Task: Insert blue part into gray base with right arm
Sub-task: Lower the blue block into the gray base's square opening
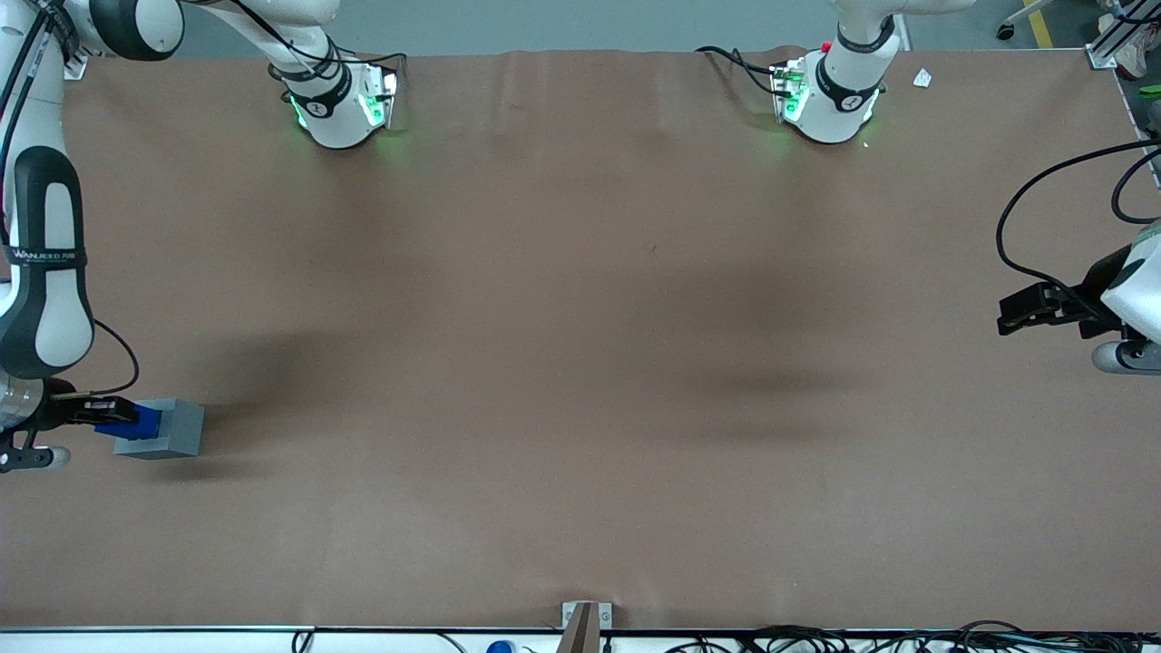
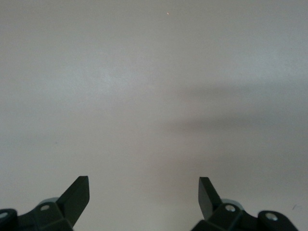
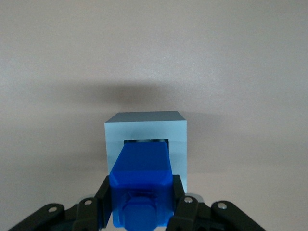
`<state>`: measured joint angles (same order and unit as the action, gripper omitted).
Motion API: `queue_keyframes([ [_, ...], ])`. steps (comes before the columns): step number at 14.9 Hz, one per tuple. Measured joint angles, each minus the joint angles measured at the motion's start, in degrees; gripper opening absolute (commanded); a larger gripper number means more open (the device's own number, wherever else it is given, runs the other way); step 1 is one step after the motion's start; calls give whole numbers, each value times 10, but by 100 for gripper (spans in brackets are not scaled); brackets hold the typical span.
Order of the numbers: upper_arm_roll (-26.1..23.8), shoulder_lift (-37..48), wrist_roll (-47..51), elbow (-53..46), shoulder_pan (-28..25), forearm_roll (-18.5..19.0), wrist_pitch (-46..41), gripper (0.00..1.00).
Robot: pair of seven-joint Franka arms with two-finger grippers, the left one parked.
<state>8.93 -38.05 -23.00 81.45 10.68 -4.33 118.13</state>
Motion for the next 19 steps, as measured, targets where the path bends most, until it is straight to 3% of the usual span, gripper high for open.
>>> queue_keyframes([
  [9,0,-3,0,9,0,-1,15,3],
  [11,0,-4,0,9,0,-1,15,10],
  [12,0,-4,0,9,0,-1,15,18],
  [13,0,-6,0,9,0,-1,17,34],
  [14,0,-8,0,10,0,-1,20,67],
  [16,0,-12,0,10,0,-1,25,100],
  [19,0,-14,0,10,0,-2,27,100],
])
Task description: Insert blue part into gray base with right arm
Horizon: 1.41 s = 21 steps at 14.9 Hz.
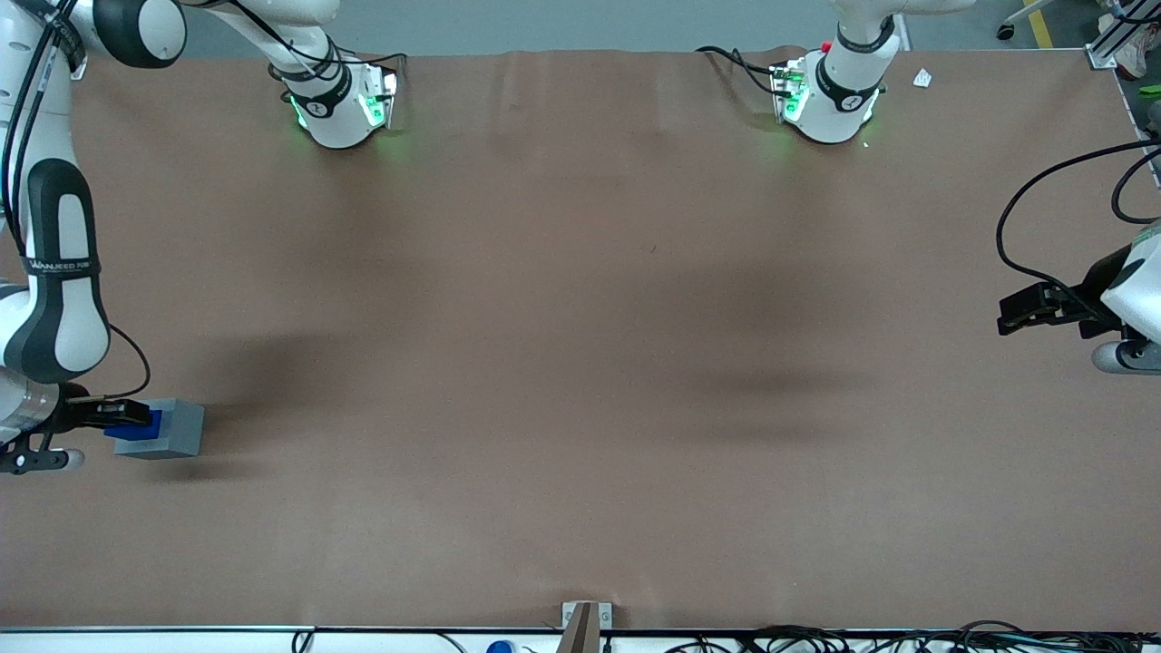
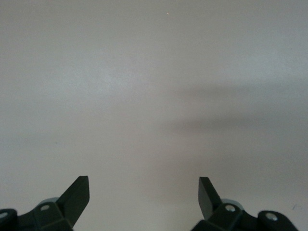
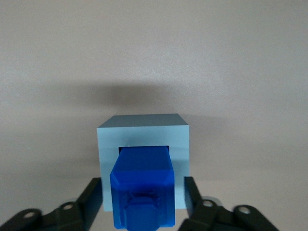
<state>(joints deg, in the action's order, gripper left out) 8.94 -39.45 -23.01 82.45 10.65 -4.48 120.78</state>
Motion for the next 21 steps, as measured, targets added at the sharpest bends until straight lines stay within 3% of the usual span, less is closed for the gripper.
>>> queue_keyframes([
  [6,0,24,9,-13,-6,-4,-12,100],
  [12,-12,159,143,-20,-50,-5,-173,100],
  [17,-61,262,258,-19,-59,-5,-279,100],
  [21,-82,326,281,-17,-65,-5,-338,100],
])
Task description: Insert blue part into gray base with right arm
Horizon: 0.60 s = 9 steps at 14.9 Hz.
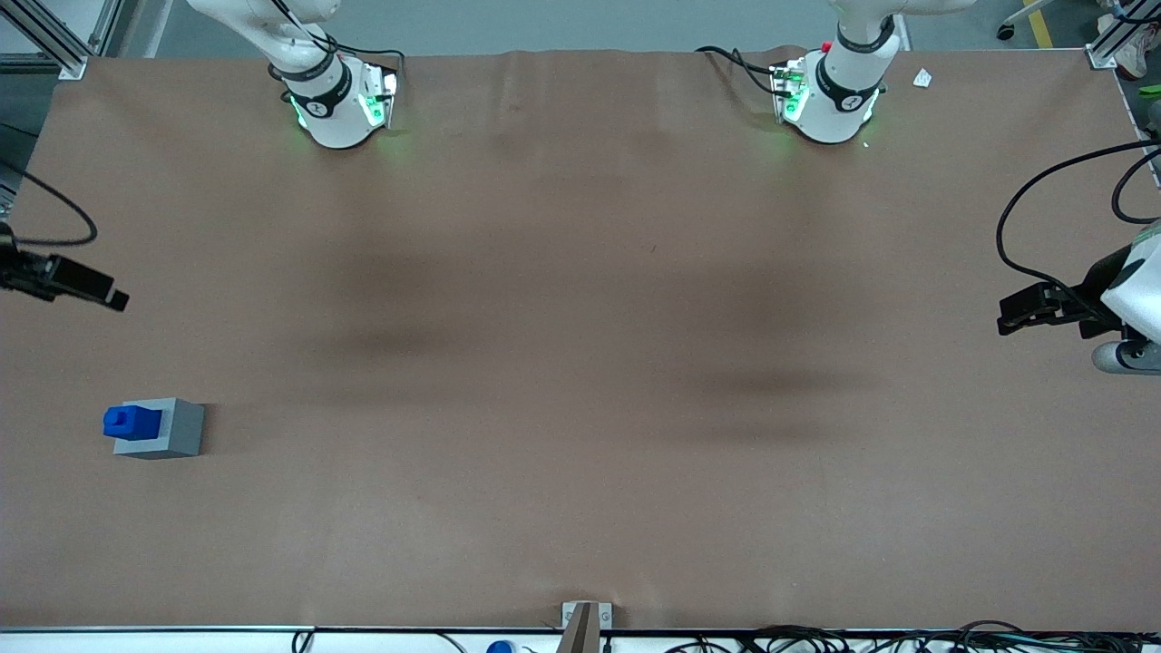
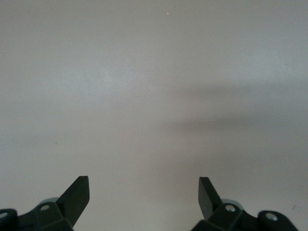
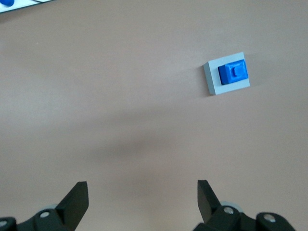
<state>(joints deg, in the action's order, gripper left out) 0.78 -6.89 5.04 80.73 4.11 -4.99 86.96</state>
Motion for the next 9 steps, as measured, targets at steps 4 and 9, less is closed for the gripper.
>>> queue_keyframes([
  [4,-1,67,0,33,-9,4,-32,100],
  [9,-3,129,0,102,-29,21,-32,100],
])
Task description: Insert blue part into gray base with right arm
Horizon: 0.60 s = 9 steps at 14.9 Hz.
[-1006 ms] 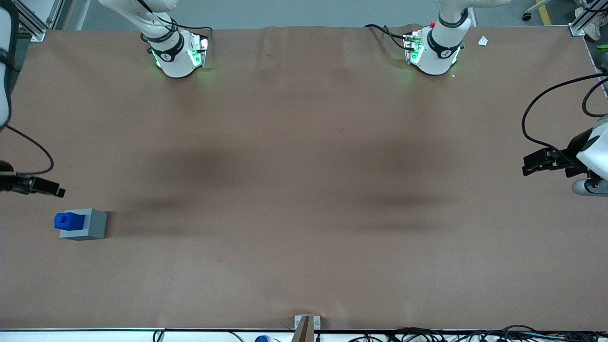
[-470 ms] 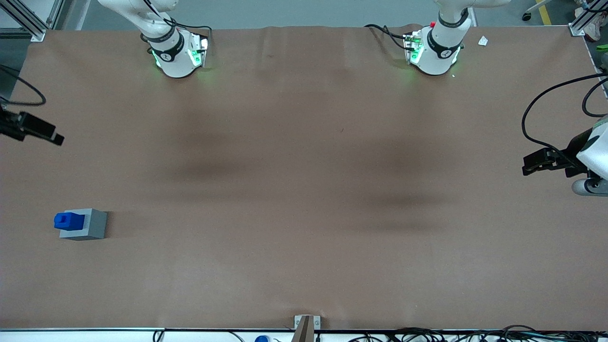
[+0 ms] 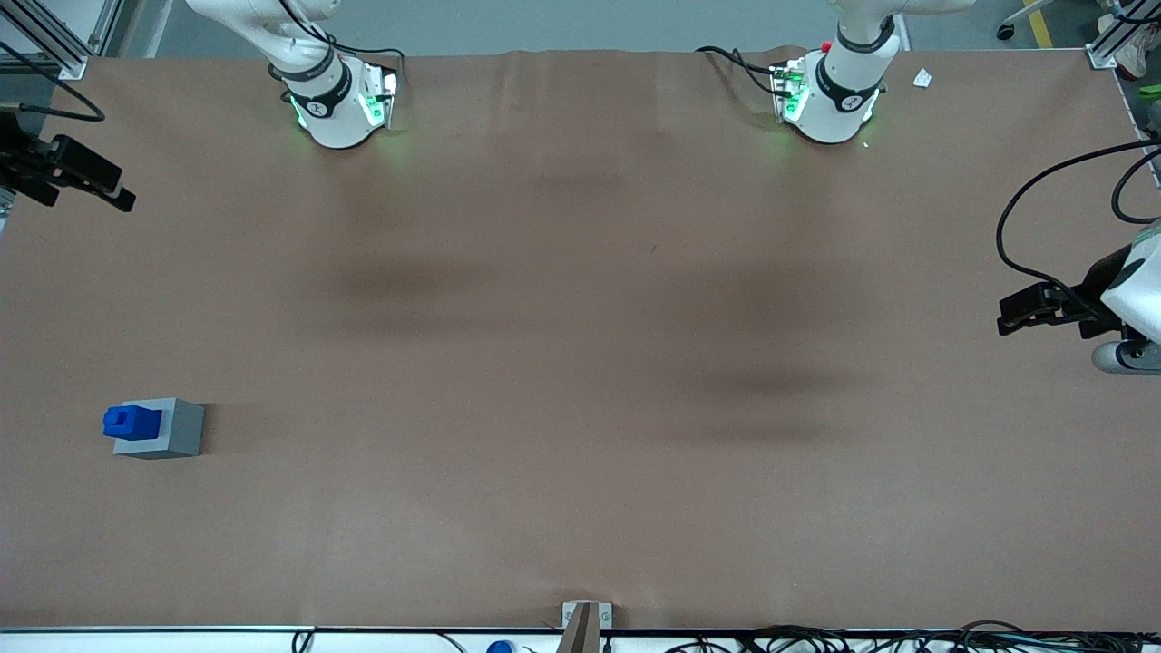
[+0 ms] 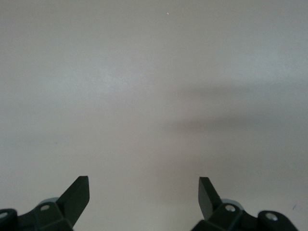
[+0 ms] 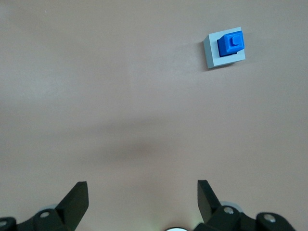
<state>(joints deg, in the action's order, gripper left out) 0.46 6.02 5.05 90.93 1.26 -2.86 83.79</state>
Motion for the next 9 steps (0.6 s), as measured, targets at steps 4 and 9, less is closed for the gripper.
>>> queue_keyframes([
  [4,0,3,0,5,-11,5,3,100],
  [9,13,3,0,5,-31,7,5,100],
])
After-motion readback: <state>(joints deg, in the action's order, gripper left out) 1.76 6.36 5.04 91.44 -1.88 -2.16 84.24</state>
